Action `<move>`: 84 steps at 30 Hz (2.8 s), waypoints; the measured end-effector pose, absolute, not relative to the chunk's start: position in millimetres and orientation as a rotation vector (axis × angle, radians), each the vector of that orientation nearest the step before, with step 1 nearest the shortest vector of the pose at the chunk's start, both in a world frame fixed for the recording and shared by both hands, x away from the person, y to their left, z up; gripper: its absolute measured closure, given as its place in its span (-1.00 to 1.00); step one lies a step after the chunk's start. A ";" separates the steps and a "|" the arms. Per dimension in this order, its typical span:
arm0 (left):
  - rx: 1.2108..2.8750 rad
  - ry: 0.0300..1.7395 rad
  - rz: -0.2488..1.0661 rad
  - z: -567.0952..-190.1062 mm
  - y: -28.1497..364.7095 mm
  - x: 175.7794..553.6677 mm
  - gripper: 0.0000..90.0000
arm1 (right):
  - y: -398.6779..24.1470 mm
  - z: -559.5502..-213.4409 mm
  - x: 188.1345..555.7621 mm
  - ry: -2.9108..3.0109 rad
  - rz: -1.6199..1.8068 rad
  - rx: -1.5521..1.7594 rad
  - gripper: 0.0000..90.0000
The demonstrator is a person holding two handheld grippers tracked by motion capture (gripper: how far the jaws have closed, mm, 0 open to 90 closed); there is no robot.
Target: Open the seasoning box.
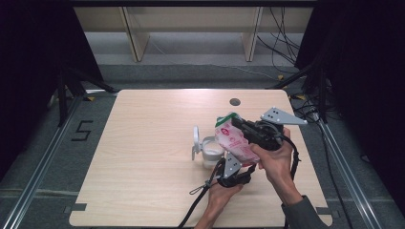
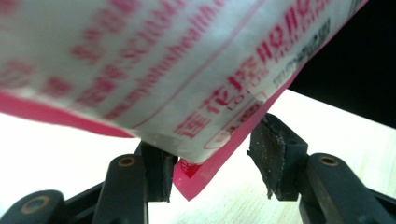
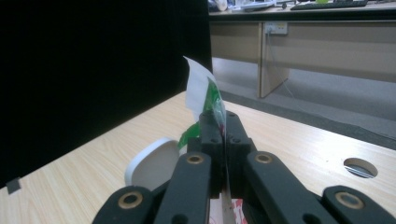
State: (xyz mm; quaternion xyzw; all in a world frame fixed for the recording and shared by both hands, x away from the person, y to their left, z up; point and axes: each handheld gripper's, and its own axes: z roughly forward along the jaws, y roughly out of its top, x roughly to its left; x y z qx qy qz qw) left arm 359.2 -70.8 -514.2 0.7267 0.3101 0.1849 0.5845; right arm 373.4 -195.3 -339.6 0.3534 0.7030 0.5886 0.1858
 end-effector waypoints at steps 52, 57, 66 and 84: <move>1.789 0.702 0.438 -513.5 -32.4 332.7 -0.35 | -249.6 -378.3 354.4 1.853 1.688 1.117 1.00; 1.775 0.695 0.435 -512.0 -32.5 331.1 -0.35 | -261.2 -381.9 350.1 1.825 1.688 1.148 1.00; 1.766 0.690 0.448 -505.8 -22.5 328.0 -0.35 | -273.1 -386.7 343.0 1.805 1.673 1.200 1.00; 1.791 0.697 0.479 -492.2 18.1 315.5 -0.37 | -307.6 -411.7 343.9 1.737 1.633 1.361 1.00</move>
